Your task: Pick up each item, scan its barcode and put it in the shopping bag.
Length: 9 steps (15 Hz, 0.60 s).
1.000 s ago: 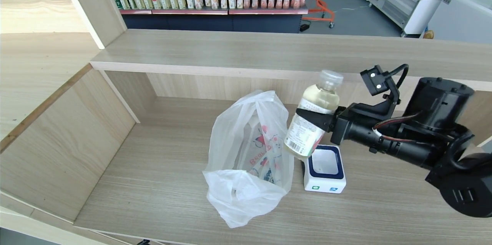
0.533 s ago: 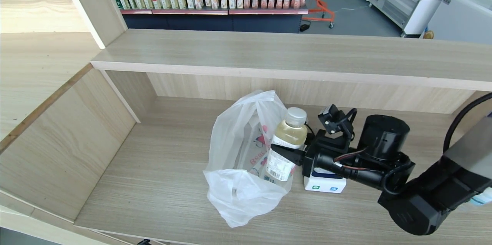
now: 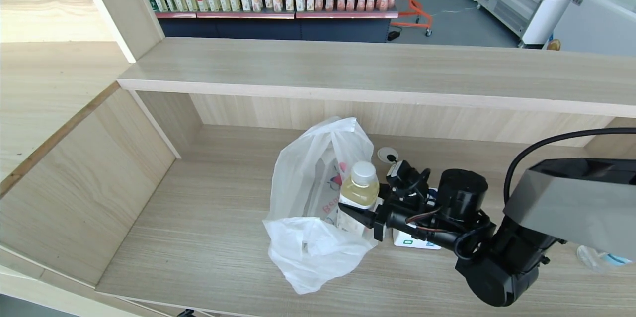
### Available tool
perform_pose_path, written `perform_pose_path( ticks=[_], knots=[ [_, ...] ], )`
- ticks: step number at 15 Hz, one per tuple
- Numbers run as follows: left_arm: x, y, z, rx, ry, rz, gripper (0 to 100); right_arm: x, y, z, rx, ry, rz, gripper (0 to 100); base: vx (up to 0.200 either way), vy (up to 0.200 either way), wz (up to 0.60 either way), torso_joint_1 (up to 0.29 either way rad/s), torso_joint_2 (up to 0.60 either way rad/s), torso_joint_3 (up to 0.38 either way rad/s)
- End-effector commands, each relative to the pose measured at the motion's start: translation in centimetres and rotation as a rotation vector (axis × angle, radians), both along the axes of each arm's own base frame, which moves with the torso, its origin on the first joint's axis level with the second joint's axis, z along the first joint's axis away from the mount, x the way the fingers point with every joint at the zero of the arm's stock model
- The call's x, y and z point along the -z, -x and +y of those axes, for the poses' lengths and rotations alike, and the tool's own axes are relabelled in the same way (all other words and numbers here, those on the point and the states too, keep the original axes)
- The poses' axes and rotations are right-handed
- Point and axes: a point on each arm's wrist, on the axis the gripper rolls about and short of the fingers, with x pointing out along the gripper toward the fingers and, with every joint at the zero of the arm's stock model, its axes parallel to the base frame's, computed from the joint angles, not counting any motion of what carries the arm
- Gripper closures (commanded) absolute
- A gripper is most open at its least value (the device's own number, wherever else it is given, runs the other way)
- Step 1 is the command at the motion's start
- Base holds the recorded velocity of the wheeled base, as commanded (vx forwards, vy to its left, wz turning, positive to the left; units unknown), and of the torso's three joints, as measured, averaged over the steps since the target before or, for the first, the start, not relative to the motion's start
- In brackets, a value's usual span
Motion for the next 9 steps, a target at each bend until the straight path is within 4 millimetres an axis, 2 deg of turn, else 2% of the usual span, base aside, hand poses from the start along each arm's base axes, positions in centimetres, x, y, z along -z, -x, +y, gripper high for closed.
perform_pose_path(
  ticks=[1, 3, 4, 6, 7, 9],
  knots=[
    [0.0, 0.0, 0.0, -0.001, 0.000, 0.000, 0, 1.2, -0.5, 0.1, -0.012, 0.017, 0.004, 100, 0.000, 0.000, 0.00, 0.000, 0.00, 0.000],
    [0.0, 0.0, 0.0, -0.001, 0.000, 0.000, 0, 1.1, -1.1, -0.1, -0.006, 0.024, -0.041, 100, 0.000, 0.000, 0.00, 0.000, 0.00, 0.000],
    [0.0, 0.0, 0.0, -0.001, 0.000, 0.000, 0, 1.0, -1.3, 0.0, -0.006, 0.022, -0.050, 0, 0.000, 0.000, 0.00, 0.000, 0.00, 0.000],
    [0.0, 0.0, 0.0, -0.001, 0.000, 0.000, 0, 0.9, -1.2, -0.1, -0.008, 0.020, -0.052, 0, 0.000, 0.000, 0.00, 0.000, 0.00, 0.000],
    [0.0, 0.0, 0.0, -0.001, 0.000, 0.000, 0, 0.0, -1.0, -0.1, -0.007, 0.004, -0.061, 0, 0.000, 0.000, 0.00, 0.000, 0.00, 0.000],
    [0.0, 0.0, 0.0, -0.001, 0.000, 0.000, 0, -3.3, -0.2, -0.4, -0.012, -0.081, -0.038, 0, 0.000, 0.000, 0.00, 0.000, 0.00, 0.000]
  ],
)
